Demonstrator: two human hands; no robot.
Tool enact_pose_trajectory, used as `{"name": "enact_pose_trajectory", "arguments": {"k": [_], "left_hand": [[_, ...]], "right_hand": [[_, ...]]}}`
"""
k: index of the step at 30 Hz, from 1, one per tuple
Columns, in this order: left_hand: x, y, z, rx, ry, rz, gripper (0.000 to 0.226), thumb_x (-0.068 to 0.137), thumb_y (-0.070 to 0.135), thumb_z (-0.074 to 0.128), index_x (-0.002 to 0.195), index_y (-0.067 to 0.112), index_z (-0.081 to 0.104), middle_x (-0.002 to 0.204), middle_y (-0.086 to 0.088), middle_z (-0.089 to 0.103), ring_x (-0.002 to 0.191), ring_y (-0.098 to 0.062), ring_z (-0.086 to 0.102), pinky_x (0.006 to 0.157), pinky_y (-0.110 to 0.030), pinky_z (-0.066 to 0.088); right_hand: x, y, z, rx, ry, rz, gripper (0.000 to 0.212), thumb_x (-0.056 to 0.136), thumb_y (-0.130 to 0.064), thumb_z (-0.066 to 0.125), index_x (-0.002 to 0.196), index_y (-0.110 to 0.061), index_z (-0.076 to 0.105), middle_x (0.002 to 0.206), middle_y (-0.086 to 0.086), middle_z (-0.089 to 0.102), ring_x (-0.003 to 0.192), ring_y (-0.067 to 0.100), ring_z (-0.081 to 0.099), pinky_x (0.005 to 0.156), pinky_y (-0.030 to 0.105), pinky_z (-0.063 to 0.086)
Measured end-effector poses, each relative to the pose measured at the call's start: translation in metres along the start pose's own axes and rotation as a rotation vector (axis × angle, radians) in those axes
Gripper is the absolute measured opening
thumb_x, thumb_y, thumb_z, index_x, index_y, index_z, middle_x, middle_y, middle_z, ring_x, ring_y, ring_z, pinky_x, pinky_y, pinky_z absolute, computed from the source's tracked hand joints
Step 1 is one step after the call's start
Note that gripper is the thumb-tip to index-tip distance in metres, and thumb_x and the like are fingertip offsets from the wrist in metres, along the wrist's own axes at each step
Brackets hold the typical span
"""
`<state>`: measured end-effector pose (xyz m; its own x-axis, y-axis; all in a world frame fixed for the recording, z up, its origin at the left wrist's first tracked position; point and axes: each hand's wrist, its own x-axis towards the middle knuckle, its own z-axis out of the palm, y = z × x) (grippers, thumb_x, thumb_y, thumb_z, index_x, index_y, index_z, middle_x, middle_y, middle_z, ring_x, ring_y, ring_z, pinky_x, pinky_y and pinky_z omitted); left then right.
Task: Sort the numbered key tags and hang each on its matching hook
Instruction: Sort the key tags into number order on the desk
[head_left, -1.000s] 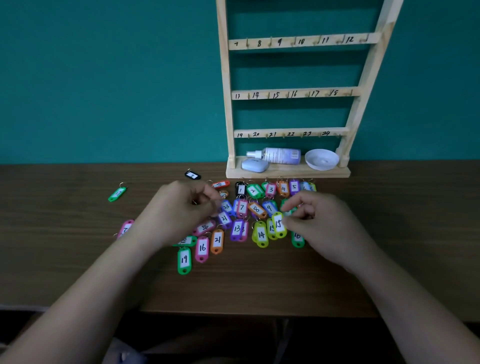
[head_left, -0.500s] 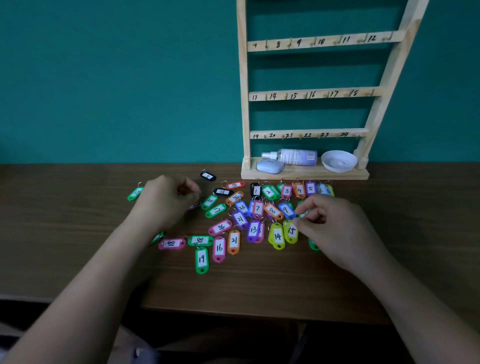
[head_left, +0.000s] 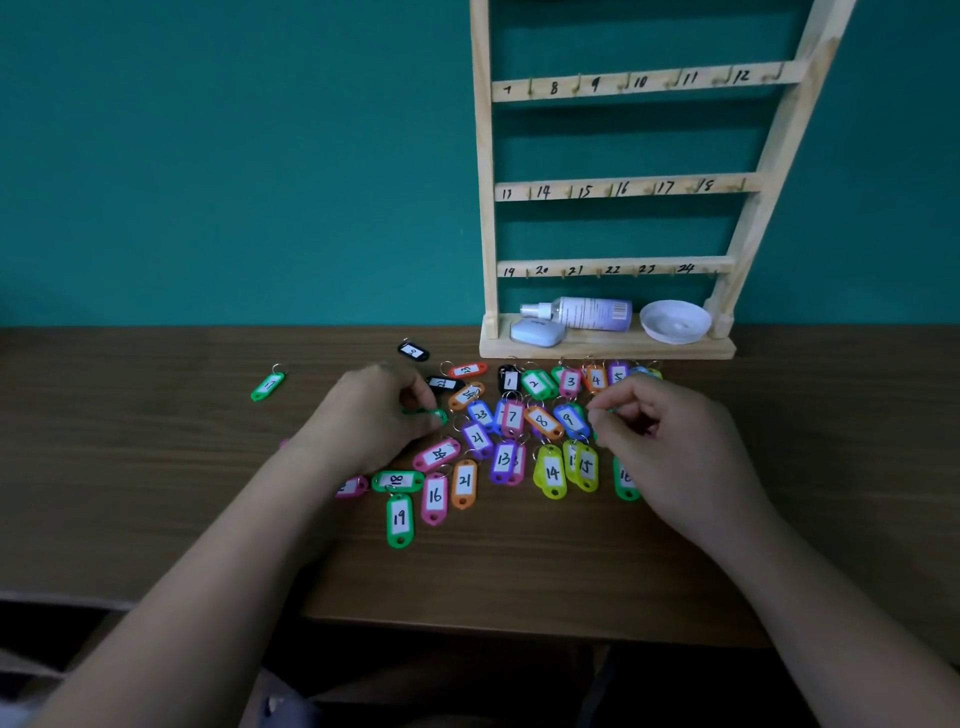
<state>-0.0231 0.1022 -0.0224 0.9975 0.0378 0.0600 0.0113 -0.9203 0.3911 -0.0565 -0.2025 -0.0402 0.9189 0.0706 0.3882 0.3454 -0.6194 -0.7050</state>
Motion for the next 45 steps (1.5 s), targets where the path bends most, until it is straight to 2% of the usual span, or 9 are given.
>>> {"name": "enact_pose_trajectory", "arguments": {"k": [9,15,19,21,26,30,36,42,45], "left_hand": [[-0.009,0.007,-0.007,-0.100,0.091,-0.003,0.013,0.088,0.037,0.083,0.083,0.037,0.070,0.088,0.018,0.070,0.086,0.002,0.062,0.064,-0.016,0.040],[-0.029,0.032,-0.003,-0.262,0.160,0.104,0.012,0.087,0.035,0.083,0.081,0.034,0.072,0.080,0.027,0.071,0.078,0.009,0.066,0.060,-0.011,0.043],[-0.044,0.057,0.008,-0.454,0.066,0.142,0.010,0.089,0.027,0.082,0.085,0.031,0.074,0.082,0.014,0.076,0.075,-0.002,0.071,0.070,-0.025,0.055],[-0.051,0.069,0.014,-0.572,0.002,0.152,0.009,0.091,0.024,0.082,0.087,0.027,0.074,0.078,0.007,0.076,0.069,-0.011,0.072,0.063,-0.030,0.056],[-0.062,0.087,0.026,-0.797,-0.071,0.157,0.009,0.090,0.020,0.083,0.091,0.019,0.075,0.074,-0.005,0.076,0.063,-0.013,0.068,0.061,-0.018,0.052],[-0.065,0.091,0.032,-0.781,-0.072,0.158,0.010,0.090,0.025,0.084,0.090,0.025,0.073,0.075,-0.001,0.075,0.064,-0.010,0.069,0.063,-0.021,0.052],[-0.067,0.087,0.031,-0.627,-0.093,0.231,0.010,0.092,0.032,0.082,0.089,0.028,0.074,0.077,0.006,0.073,0.070,-0.008,0.069,0.069,-0.021,0.052],[-0.063,0.071,0.023,-0.488,-0.078,0.255,0.010,0.091,0.032,0.082,0.085,0.030,0.074,0.079,0.011,0.072,0.070,-0.003,0.064,0.069,-0.025,0.051],[-0.060,0.060,0.017,-0.451,-0.078,0.252,0.011,0.092,0.032,0.081,0.084,0.029,0.074,0.074,0.013,0.072,0.061,0.001,0.061,0.057,-0.017,0.047]], "right_hand": [[0.012,0.009,-0.028,0.219,0.038,0.110,0.007,0.100,-0.030,0.073,0.097,-0.036,0.076,0.084,-0.014,0.079,0.080,0.001,0.076,0.065,0.014,0.055],[0.015,0.014,-0.042,0.152,-0.113,0.146,0.006,0.102,-0.032,0.071,0.102,-0.037,0.073,0.084,-0.014,0.079,0.078,-0.001,0.072,0.074,0.032,0.049],[0.006,0.007,-0.039,0.209,-0.217,0.077,0.012,0.096,-0.048,0.075,0.106,-0.043,0.073,0.094,-0.011,0.078,0.084,0.006,0.074,0.083,0.043,0.058],[0.001,0.003,-0.032,0.229,-0.269,0.048,0.021,0.091,-0.054,0.079,0.110,-0.046,0.072,0.099,-0.015,0.077,0.091,0.006,0.073,0.083,0.040,0.060],[-0.004,-0.005,-0.018,0.278,-0.305,-0.004,0.017,0.092,-0.030,0.084,0.107,-0.034,0.076,0.097,-0.010,0.078,0.091,0.008,0.075,0.082,0.034,0.062],[-0.005,-0.005,-0.023,0.320,-0.309,0.013,0.011,0.093,-0.017,0.083,0.101,-0.024,0.077,0.091,-0.003,0.079,0.082,0.013,0.077,0.074,0.025,0.062],[0.002,0.001,-0.039,0.248,-0.263,0.110,0.009,0.092,-0.022,0.082,0.098,-0.026,0.076,0.086,-0.006,0.079,0.072,0.011,0.075,0.066,0.022,0.058],[0.009,0.020,-0.058,0.036,-0.299,0.219,0.006,0.094,-0.028,0.080,0.096,-0.031,0.076,0.083,-0.012,0.079,0.069,0.006,0.074,0.067,0.032,0.052],[0.012,0.029,-0.061,-0.019,-0.323,0.252,0.004,0.094,-0.030,0.080,0.094,-0.032,0.076,0.083,-0.015,0.078,0.069,0.005,0.074,0.066,0.033,0.051]]}}
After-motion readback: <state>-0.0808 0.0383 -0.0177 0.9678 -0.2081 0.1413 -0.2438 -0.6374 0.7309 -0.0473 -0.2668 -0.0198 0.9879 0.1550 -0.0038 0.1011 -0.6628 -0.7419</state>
